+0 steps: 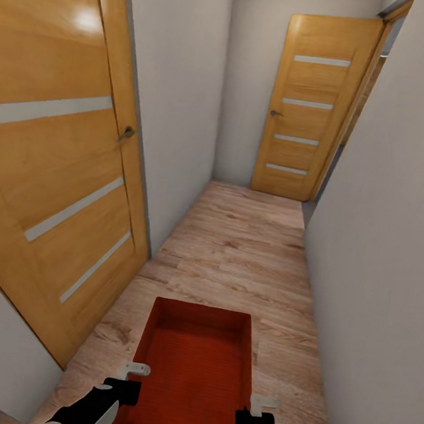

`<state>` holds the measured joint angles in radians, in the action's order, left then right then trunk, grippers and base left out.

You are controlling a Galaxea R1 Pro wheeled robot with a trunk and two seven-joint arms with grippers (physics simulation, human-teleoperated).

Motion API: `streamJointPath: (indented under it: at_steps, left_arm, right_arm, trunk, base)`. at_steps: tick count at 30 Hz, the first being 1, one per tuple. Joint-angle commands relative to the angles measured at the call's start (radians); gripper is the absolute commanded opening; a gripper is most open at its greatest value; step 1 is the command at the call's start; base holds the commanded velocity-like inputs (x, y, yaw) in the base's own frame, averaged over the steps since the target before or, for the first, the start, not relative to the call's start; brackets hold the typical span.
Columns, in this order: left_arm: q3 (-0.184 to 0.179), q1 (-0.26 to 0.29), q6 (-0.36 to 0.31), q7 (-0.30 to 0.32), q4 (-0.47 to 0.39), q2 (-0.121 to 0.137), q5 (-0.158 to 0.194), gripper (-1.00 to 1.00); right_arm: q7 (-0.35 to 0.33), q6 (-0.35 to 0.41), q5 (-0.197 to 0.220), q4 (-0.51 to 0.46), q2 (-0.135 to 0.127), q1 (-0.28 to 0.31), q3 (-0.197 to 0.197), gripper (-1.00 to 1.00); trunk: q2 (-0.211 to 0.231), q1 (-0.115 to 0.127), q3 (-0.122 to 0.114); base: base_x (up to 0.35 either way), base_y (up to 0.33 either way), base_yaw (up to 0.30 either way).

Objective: Move the two storage containers from the living room to the garage. In the garage, place one container on the floor and stack the other container on top of it (either order is fine).

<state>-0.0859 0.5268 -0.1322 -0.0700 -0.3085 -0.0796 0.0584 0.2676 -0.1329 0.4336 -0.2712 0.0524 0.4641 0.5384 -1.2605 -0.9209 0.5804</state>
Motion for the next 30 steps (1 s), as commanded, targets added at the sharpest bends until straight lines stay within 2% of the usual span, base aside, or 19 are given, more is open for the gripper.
streamJointPath:
  at_steps: [1, 30]
  left_arm:
    - [-0.009, 0.001, -0.006, -0.011, -0.004, 0.001, 0.015, -1.00]
    - [-0.010, 0.001, -0.006, -0.011, -0.004, 0.000, 0.014, -1.00]
  right_arm:
    - [0.005, -0.005, 0.016, 0.024, -0.014, 0.001, 0.007, -1.00]
    - [0.005, -0.005, 0.016, 0.024, -0.013, 0.001, 0.008, -1.00]
  trunk:
    - [0.000, -0.001, 0.001]
    - [0.000, -0.001, 0.001]
  base:
    - [0.323, 0.000, 0.000]
    - [0.323, 0.000, 0.000]
